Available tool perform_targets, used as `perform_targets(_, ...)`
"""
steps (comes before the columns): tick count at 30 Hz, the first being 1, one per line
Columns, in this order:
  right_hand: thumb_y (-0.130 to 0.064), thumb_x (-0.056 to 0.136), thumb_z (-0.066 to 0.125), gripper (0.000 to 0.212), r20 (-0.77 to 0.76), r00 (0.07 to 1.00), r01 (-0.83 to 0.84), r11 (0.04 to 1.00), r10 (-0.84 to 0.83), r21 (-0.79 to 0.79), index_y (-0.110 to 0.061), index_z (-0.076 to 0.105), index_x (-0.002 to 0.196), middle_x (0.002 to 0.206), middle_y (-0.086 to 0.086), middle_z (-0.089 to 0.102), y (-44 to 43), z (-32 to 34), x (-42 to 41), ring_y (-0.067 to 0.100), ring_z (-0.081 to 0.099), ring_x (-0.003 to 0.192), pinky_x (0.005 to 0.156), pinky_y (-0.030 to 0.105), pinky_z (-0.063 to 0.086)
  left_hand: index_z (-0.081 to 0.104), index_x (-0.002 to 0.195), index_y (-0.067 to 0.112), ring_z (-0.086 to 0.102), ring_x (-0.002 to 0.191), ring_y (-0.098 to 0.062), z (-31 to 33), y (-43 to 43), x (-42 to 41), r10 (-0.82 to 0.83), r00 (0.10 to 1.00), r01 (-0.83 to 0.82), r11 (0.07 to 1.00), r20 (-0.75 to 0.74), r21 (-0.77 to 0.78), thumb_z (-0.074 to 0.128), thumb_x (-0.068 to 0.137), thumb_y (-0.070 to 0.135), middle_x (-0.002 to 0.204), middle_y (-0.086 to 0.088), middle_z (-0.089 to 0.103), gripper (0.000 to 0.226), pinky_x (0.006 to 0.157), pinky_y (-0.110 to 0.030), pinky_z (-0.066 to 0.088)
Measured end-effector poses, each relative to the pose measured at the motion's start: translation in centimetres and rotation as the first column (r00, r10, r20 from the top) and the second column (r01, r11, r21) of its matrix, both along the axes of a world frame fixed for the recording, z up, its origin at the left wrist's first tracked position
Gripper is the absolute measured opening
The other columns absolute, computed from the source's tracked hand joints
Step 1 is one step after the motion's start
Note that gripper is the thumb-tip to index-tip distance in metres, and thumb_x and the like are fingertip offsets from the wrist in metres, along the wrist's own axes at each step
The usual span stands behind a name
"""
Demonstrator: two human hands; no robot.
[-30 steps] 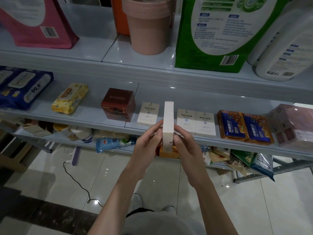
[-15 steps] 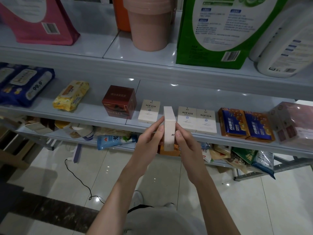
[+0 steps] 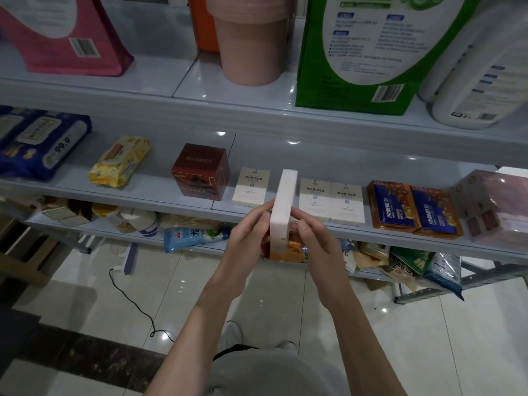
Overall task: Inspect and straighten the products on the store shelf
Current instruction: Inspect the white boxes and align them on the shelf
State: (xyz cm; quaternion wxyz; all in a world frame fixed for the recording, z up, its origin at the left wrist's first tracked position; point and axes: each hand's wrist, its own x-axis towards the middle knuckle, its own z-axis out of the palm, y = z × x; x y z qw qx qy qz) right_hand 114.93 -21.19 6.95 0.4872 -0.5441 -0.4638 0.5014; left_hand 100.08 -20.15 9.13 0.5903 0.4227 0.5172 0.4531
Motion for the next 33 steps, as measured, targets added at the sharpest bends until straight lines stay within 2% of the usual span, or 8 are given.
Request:
perform_targets(4,-0.025,0.106,0.055,0.020,-0.025,0.994,0.103,0.994,-0.103,-0.025,-0.017,0.070,0.114,0.121,-0.010,0.071,0.1,0.1,-0.2,0.005,0.069,0.106,0.089,0.029,0.059,0.068,0.116,0.017,0.069,0.096,-0.011,-0.3,0.1,0.1,0.059,0.998,-0.059,0.998,-0.030,-0.019,0.048,0.107,0.026,0.109,0.001,0.074,0.023,0.070,-0.020,0.054)
perform_targets(8,-0.029,0.107,0.054,0.030,0.004,1.000,0.023,1.000,-0.023,0.010,-0.029,0.062,0.136,0.125,-0.021,0.067,0.0,0.0,-0.3,0.003,0.066,0.114,0.098,0.033,0.056,0.064,0.121,0.023,0.070,0.099,-0.009,-0.5,0.0,0.6,0.063,0.996,-0.063,0.998,-0.064,-0.003,0.050,0.106,0.026,0.105,0.010,0.074,0.021,0.076,-0.021,0.056)
perform_targets(12,-0.037,0.104,0.053,0.039,0.020,0.999,-0.037,0.998,0.036,0.047,-0.036,0.058,0.143,0.143,-0.006,0.060,-0.2,-0.1,0.0,0.009,0.060,0.129,0.107,0.036,0.050,0.062,0.134,0.028,0.066,0.113,-0.005,-0.4,-0.1,0.6,0.032,0.993,-0.024,0.997,-0.114,0.069,0.052,0.106,0.023,0.121,0.015,0.070,0.031,0.091,-0.026,0.055)
perform_targets(15,-0.018,0.108,0.052,0.033,-0.028,1.000,-0.011,0.998,0.013,0.067,-0.027,0.063,0.138,0.136,-0.005,0.066,-0.5,0.2,0.0,0.009,0.065,0.121,0.098,0.033,0.055,0.064,0.130,0.028,0.067,0.109,-0.003,-0.2,0.0,0.3,0.035,0.993,-0.027,0.997,-0.110,0.076,0.050,0.106,0.015,0.116,0.017,0.071,0.031,0.084,-0.022,0.054)
perform_targets(19,-0.010,0.108,0.046,0.028,-0.089,0.996,0.022,0.998,-0.017,0.064,-0.013,0.063,0.130,0.109,-0.017,0.073,-0.4,0.7,-0.1,0.001,0.071,0.096,0.072,0.020,0.058,0.065,0.124,0.027,0.069,0.100,-0.004,-0.2,0.0,0.3,0.043,0.995,-0.038,0.998,-0.090,0.055,0.051,0.106,0.014,0.108,0.016,0.073,0.026,0.081,-0.025,0.055)
perform_targets(23,-0.010,0.107,0.047,0.034,-0.089,0.996,0.005,0.997,0.003,0.083,-0.016,0.058,0.139,0.113,-0.022,0.072,-0.4,0.8,0.0,0.003,0.071,0.097,0.073,0.021,0.058,0.063,0.125,0.026,0.069,0.096,-0.007,-0.6,0.1,0.2,0.041,0.995,-0.037,0.998,-0.092,0.044,0.054,0.105,0.017,0.103,0.010,0.074,0.024,0.086,-0.035,0.056)
perform_targets(29,-0.007,0.106,0.048,0.037,-0.123,0.991,-0.044,0.994,0.056,0.096,-0.016,0.056,0.141,0.122,-0.016,0.072,-0.7,0.9,0.0,0.010,0.070,0.107,0.078,0.026,0.059,0.058,0.139,0.032,0.067,0.113,-0.025,-0.3,0.1,0.0,0.000,0.995,0.007,0.998,-0.101,0.069,0.054,0.105,0.016,0.126,0.009,0.068,0.039,0.091,-0.059,0.057)
perform_targets(33,-0.011,0.106,0.048,0.035,-0.180,0.983,-0.030,0.998,0.039,0.050,-0.024,0.060,0.137,0.126,-0.014,0.068,-0.6,0.6,0.1,0.010,0.067,0.112,0.079,0.027,0.058,0.057,0.137,0.028,0.067,0.110,-0.023,-0.3,0.0,0.1,0.002,0.995,0.007,0.995,-0.096,0.095,0.054,0.104,0.011,0.124,0.011,0.069,0.037,0.089,-0.050,0.059)
